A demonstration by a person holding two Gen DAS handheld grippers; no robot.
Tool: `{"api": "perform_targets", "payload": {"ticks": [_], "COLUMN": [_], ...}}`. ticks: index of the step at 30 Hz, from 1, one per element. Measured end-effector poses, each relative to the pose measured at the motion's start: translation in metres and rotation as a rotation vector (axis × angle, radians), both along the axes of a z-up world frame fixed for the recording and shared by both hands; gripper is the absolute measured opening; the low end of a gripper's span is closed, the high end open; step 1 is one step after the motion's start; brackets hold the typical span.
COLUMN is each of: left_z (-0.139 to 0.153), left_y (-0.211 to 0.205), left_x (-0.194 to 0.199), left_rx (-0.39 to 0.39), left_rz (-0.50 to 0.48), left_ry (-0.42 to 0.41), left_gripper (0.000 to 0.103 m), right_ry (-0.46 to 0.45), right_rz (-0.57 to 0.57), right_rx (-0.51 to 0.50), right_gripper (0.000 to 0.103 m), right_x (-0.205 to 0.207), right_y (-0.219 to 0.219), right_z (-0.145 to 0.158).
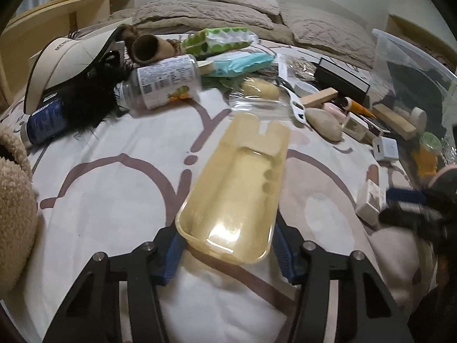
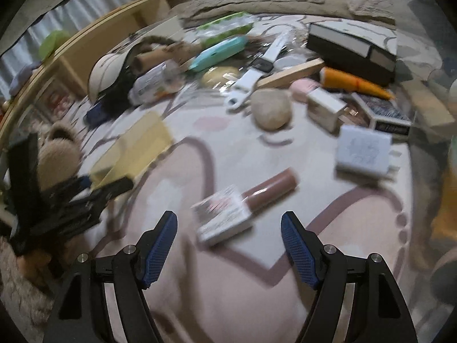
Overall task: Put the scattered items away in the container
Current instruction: 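Grasp the UV gel polish box and pink tube together with the right gripper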
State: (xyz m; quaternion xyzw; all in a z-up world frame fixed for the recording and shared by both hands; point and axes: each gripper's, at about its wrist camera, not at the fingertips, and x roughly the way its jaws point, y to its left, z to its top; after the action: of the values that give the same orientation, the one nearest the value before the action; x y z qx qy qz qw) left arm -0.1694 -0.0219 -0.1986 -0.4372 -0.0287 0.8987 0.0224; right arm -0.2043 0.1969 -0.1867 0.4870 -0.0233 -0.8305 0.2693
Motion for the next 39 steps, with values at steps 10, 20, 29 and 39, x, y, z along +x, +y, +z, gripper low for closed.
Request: {"api": "perform_targets", "payload": {"ticks": [10,20,29,39], "left_z": [0.003,0.005,0.000,-0.004], "left_y": [0.015,0.011,0.013,0.014], "left_x": [0.022,0.011,-0.002,-0.002], "left_rx": [-0.018,0.005,-0.019,-0.031], "left_rz": [-0.071,-0.051,-0.032,-0.032], "left_ry": [-0.001,0.024,0.023,0.006], "left_gripper": [0.053,0.074,0.079,0.080], "right_ry": [0.054,0.007,0.007,0.091], "right_rz": [0.079,0.197,0.171,0.149], "right_rx": [0.071,-0.010,0.068,0.174], "right_gripper": [0.075,0.081,0.082,0.095], "right_x": [-0.031,-0.029,0.003,0.022], "right_y": [-0.008,-0.009,-0.024,-0.039], "right_z": [-0.008,-0.008,-0.007,-0.008]}}
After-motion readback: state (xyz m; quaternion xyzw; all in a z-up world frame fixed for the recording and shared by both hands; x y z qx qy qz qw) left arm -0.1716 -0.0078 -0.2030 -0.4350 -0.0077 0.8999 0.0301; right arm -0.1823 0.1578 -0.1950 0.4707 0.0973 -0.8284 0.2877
